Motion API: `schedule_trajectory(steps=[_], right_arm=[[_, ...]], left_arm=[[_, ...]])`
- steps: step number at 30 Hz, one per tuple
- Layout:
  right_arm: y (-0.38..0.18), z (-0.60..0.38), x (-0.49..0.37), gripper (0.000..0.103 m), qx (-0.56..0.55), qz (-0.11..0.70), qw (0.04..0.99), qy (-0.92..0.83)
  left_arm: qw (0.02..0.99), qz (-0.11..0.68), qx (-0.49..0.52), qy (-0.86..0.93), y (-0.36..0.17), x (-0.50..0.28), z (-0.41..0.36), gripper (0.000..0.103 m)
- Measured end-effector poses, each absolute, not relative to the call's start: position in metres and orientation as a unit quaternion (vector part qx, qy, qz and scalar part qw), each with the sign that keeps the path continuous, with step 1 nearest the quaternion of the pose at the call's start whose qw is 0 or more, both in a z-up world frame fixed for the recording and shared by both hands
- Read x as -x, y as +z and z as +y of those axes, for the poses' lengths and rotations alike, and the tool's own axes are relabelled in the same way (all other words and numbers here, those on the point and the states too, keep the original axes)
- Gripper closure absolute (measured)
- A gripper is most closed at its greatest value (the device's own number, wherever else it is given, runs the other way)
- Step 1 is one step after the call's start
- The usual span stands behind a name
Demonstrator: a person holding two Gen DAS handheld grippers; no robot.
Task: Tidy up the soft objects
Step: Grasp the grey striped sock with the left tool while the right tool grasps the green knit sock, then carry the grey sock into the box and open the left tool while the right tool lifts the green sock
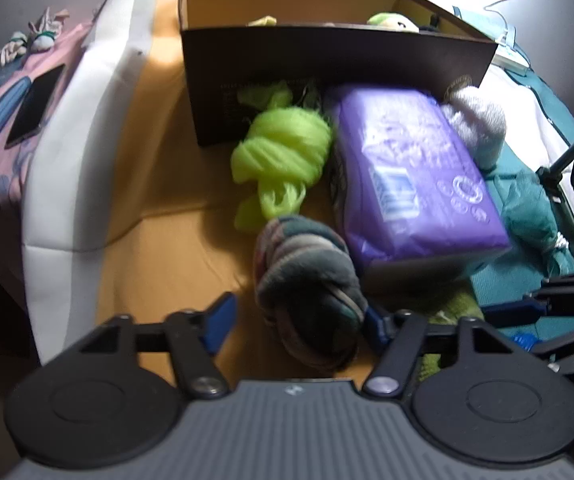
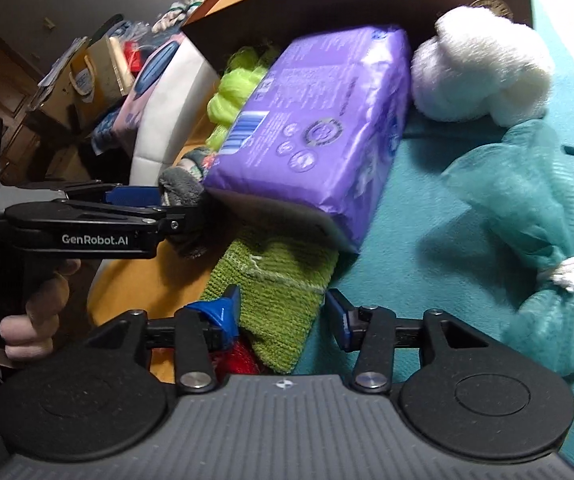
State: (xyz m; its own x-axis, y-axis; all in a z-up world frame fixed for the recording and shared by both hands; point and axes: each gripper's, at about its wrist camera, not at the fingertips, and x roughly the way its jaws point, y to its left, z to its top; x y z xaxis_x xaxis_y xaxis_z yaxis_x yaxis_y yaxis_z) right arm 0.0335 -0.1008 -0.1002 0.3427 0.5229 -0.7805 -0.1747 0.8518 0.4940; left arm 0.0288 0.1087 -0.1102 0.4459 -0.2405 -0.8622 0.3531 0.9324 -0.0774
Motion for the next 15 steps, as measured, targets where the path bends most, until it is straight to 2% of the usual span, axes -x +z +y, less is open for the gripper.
schedule_trajectory(steps=[6, 8, 13, 15], right_arm=[[-0.103, -0.102, -0.037, 0.071, -0.18, 0.522, 0.804, 0.221], [-0.104, -0.102, -0.038, 0.074, -0.185, 0.52, 0.804, 0.224], [-0.101, -0.105, -0.036, 0.099, -0.191, 0.513, 0.807, 0.22], [-0.1, -0.109, -0.035, 0.103, -0.2, 0.508, 0.808, 0.22]], left_arm=[[0.846, 0.504, -0.034, -0.172, -0.117, -0.03, 0.113, 0.054], [0.848, 0.499, -0.039, -0.174, -0.116, -0.029, 0.112, 0.059], [0.855, 0.486, -0.044, -0.177, -0.106, -0.023, 0.114, 0.063], [0.859, 0.476, -0.048, -0.18, -0.098, -0.019, 0.115, 0.063]])
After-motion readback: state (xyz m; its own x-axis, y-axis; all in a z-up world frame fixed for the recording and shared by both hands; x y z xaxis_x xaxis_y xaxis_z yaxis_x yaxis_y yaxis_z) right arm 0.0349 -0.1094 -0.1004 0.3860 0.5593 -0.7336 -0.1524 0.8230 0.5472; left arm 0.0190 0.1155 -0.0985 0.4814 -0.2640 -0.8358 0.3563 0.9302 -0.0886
